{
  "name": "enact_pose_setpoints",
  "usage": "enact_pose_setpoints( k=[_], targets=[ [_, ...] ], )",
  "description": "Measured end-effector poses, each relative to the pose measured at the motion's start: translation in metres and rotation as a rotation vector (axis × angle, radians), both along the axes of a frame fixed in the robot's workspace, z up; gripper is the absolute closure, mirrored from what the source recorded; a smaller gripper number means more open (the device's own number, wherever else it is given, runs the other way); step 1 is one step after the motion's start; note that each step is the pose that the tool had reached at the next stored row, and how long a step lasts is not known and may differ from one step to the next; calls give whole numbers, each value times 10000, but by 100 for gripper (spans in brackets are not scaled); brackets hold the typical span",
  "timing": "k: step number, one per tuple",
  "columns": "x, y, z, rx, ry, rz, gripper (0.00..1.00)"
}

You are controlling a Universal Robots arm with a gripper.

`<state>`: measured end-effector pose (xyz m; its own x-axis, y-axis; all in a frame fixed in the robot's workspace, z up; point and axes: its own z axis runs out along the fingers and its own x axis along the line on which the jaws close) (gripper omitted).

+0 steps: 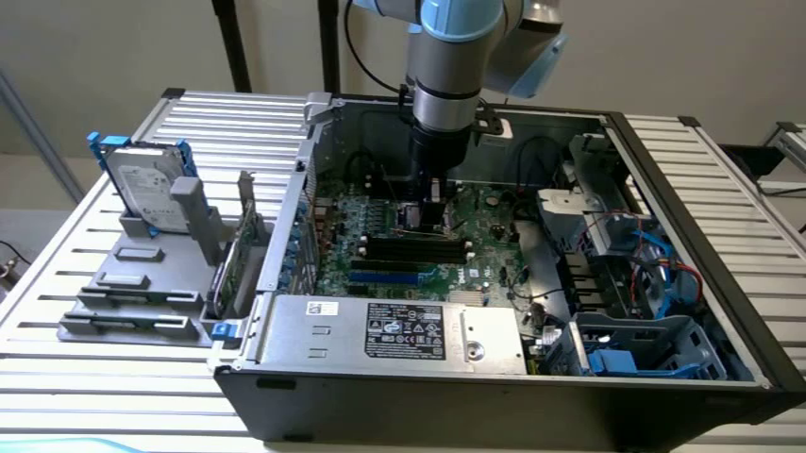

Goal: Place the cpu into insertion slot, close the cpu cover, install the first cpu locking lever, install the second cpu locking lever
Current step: 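Place the cpu into insertion slot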

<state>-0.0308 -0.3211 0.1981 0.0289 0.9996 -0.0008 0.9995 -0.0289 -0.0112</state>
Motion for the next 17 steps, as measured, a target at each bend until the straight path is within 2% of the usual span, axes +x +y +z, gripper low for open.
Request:
enact_pose_setpoints(
  k=[6, 7, 8, 17],
  targets=[
    [0, 0, -1, 0, 0, 0, 45],
    [0, 0, -1, -2, 0, 0, 44],
    [0, 0, -1, -2, 0, 0, 38],
    [0, 13, -1, -1, -1, 0, 38]
  ],
)
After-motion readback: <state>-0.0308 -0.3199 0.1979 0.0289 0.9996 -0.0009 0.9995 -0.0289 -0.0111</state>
